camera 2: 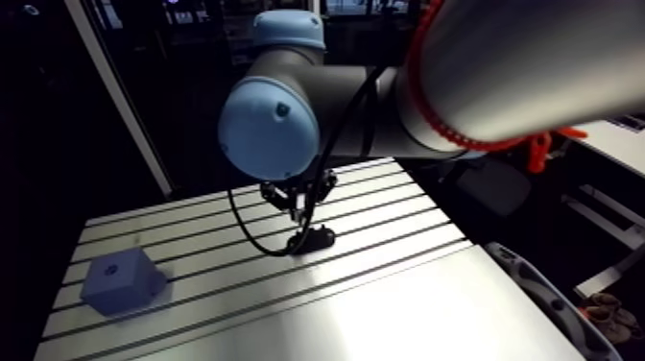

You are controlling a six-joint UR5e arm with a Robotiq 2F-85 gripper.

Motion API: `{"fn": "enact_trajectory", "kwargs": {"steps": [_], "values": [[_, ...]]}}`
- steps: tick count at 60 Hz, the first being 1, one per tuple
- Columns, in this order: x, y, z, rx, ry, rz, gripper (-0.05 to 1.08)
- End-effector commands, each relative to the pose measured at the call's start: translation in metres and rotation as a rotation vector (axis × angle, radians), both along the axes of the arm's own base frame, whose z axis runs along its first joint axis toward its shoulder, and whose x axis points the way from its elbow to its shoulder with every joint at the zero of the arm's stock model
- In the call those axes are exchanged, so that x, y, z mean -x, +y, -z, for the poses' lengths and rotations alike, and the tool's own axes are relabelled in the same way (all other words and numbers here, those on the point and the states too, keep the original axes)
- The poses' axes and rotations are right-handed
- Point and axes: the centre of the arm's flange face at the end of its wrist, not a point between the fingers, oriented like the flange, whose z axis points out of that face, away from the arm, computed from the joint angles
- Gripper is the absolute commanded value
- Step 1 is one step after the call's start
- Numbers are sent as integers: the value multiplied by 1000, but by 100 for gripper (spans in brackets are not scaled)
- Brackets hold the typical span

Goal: Pick up the M10 bolt and insert it into the hex recess until seated.

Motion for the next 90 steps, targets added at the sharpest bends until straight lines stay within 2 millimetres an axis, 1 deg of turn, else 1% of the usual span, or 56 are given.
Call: {"fn": "enact_trajectory", "kwargs": {"steps": [1,2,4,5,6,7,8,9,10,11,12,13,14,15,16,17,19,24,26,27,28,29,30,31,32,33,35,36,37,39,40,41,42,43,44,45,46,47,48,49,50,51,54,55,56,58,63,66,70,73,76,77,79,82,84,90], "values": [[8,0,-51,1,28,-3,81],[8,0,-51,1,28,-3,81],[10,-1,-69,13,28,-5,81],[10,-1,-69,13,28,-5,81],[12,-2,-79,17,24,-8,81],[12,-2,-79,17,24,-8,81],[13,-3,-89,20,19,-11,83],[13,-3,-89,20,19,-11,83],[14,-6,-98,24,10,-18,84],[14,-6,-98,24,10,-18,84],[15,-10,-106,28,1,-36,86],[15,-10,-106,28,1,-36,86],[18,-17,-113,31,-1,-67,87],[18,-17,-113,31,-1,-67,87],[21,-26,-122,32,0,-107,87],[21,-26,-122,32,0,-107,87],[26,-44,-140,31,9,-167,88],[30,-54,-152,29,0,-198,90],[31,-60,-158,33,-11,-214,91],[32,-67,-163,36,-26,-236,92],[32,-67,-163,36,-26,-236,92],[33,-75,-166,42,-48,-261,92],[33,-75,-166,42,-48,-261,92],[33,-83,-172,44,-62,-289,92],[33,-83,-172,44,-62,-289,92],[35,-99,-178,50,-88,-347,92],[35,-99,-178,50,-88,-347,92],[36,-107,-181,51,-96,-375,92],[36,-107,-181,51,-96,-375,92],[38,-123,-185,50,-111,-420,92],[38,-123,-185,50,-111,-420,92],[40,-131,-185,48,-119,-441,92],[40,-131,-185,48,-119,-441,92],[43,-140,-182,46,-139,-460,93],[43,-140,-182,46,-139,-460,93],[46,-151,-179,41,-159,-480,93],[46,-151,-179,41,-159,-480,93],[49,-162,-177,33,-177,-500,93],[49,-162,-177,33,-177,-500,93],[51,-171,-177,21,-184,-518,94],[51,-171,-177,21,-184,-518,94],[55,-179,-177,11,-190,-527,94],[58,-186,-178,3,-191,-535,94],[61,-195,-179,-1,-192,-544,94],[61,-195,-179,-1,-192,-544,94],[65,-208,-182,-5,-192,-553,95],[71,-216,-181,-7,-201,-548,95],[76,-229,-178,-10,-212,-557,96],[79,-236,-177,-24,-217,-569,96],[80,-239,-179,-34,-215,-573,97],[78,-251,-181,-49,-210,-584,97],[78,-251,-181,-49,-210,-584,97],[78,-263,-177,-59,-213,-595,98],[77,-267,-174,-62,-217,-601,98],[76,-274,-171,-68,-223,-614,99],[77,-278,-168,-73,-228,-621,99]]}}
